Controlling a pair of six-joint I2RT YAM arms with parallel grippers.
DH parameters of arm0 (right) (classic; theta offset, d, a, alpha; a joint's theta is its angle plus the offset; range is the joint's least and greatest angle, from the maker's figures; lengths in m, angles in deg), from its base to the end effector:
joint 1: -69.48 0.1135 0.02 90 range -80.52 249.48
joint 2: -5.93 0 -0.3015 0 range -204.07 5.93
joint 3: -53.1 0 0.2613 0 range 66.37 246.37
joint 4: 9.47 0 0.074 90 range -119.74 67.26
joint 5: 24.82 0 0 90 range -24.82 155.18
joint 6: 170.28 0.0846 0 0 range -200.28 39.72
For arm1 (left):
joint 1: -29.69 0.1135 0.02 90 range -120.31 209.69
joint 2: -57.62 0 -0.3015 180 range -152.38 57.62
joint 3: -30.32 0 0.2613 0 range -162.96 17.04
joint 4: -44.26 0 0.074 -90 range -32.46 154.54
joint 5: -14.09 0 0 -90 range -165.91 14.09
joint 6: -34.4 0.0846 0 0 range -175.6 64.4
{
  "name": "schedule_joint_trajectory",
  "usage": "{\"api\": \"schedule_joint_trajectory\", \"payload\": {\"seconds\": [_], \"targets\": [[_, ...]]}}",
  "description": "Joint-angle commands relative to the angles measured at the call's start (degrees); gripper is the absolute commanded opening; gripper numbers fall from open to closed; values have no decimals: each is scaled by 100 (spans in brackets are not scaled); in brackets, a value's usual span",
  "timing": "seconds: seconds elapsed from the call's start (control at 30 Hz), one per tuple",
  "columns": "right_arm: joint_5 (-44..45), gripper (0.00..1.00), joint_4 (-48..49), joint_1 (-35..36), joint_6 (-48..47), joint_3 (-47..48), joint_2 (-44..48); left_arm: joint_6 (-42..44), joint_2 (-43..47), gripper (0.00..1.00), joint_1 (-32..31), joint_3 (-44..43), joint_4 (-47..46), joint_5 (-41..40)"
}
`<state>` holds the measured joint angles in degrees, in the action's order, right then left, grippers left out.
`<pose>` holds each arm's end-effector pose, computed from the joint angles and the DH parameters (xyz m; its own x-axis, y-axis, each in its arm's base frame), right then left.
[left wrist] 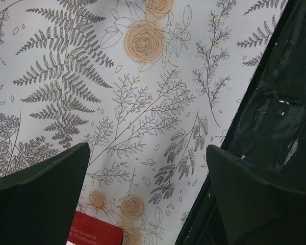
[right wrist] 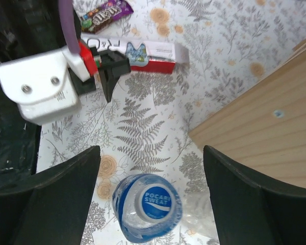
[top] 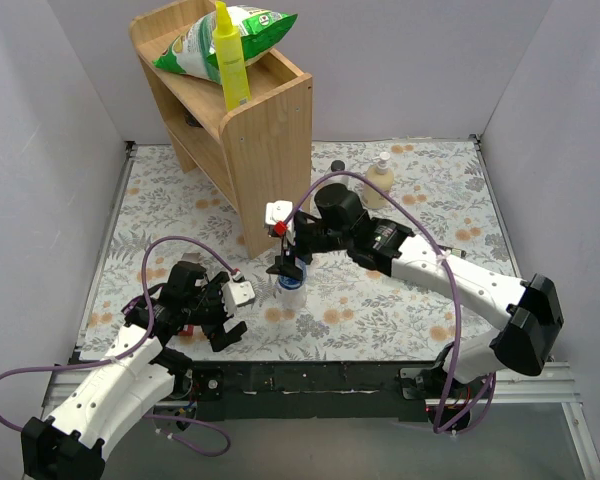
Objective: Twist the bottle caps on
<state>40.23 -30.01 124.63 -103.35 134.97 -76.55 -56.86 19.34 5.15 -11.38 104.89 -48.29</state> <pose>0.1892 0.3342 0.3552 0.1900 -0.3489 -0.9177 -0.9722 0.0636 -0.2254 0.0973 -0.0875 0.1906 -0.7777 0.3336 -0.5329 0.5794 0.7092 -0.4015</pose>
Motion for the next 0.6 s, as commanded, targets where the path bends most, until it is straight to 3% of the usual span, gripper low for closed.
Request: {"api": "schedule_joint_trajectory", "payload": {"seconds": [0.0, 0.13, 0.33, 0.47, 0.57], "targets": [[-106, 90, -1161, 22, -329, 909, 390, 64, 40, 98, 28, 56, -112, 33], [261, 93, -1601, 30, 161, 1137, 540, 3, 93, 98, 45, 4, -130, -19], [3046, 93, -3683, 39, 1234, 3114, -399, -1499, 277, 98, 335, -602, -859, -836], [3707, 93, -3774, 39, 1226, 3511, -515, -1974, 339, 98, 781, -892, -1149, -960], [4039, 93, -3572, 39, 1218, 3915, -585, -2501, 217, 98, 1072, -1147, -1544, -1573]]}}
